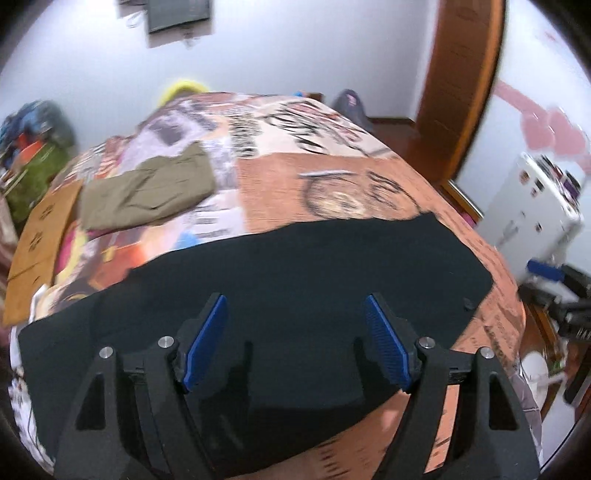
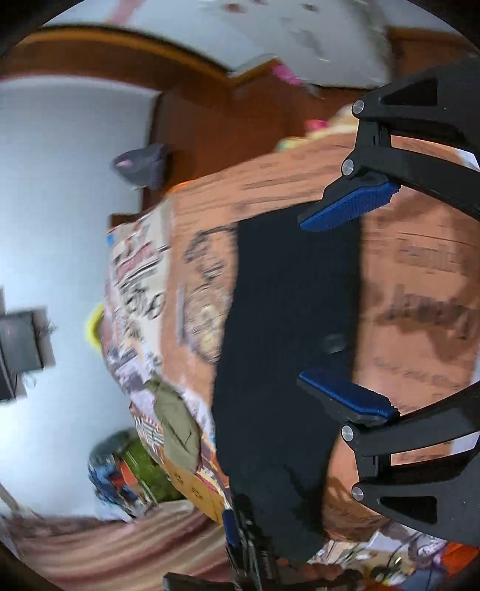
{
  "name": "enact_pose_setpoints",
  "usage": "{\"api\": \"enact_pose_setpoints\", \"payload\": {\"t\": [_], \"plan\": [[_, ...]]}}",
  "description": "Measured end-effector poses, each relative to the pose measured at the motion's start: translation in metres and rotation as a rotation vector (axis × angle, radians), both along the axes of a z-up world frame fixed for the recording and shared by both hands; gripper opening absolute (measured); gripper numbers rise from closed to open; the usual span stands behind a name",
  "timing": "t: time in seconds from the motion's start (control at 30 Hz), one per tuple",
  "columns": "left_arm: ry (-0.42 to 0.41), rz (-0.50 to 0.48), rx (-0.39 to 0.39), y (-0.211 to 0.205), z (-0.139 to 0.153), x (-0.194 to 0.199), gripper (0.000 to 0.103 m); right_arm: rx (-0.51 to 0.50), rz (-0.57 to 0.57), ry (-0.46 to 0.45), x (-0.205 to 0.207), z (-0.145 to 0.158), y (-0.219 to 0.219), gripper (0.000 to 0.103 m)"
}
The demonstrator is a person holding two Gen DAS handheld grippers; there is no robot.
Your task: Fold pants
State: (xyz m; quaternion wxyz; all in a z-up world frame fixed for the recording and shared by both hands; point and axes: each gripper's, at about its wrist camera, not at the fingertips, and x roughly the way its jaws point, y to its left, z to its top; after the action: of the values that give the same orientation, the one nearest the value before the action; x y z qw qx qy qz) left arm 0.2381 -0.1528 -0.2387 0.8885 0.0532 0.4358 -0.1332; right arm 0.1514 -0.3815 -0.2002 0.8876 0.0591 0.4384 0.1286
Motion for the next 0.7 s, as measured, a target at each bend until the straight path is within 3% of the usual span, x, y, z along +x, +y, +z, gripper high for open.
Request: {"api": "enact_pose_setpoints", "payload": {"t": [0.17,0.33,0.43,0.7], "plan": [[0.049,-0.08,0.004,-0.049,-0.017,0.009,0.076,0.088,-0.093,0.096,-0.011,-0.042,-0.02,0.075],[0.091,-0.121,0.052,-0.083,-0.04,0.014,0.076,0.179,-0.125,0.135,-0.008,-0.06,-0.028,0.075],[0.143,-0.12,0.04,-0.088,-0.056,0.02,0.076,0.26,-0.142,0.158,-0.001,-0.068,-0.033,0.075],[0.094,-0.12,0.094,-0.096,-0.066,0.017,0.088,0.346,-0.148,0.168,0.006,-0.079,-0.037,0.078]]}}
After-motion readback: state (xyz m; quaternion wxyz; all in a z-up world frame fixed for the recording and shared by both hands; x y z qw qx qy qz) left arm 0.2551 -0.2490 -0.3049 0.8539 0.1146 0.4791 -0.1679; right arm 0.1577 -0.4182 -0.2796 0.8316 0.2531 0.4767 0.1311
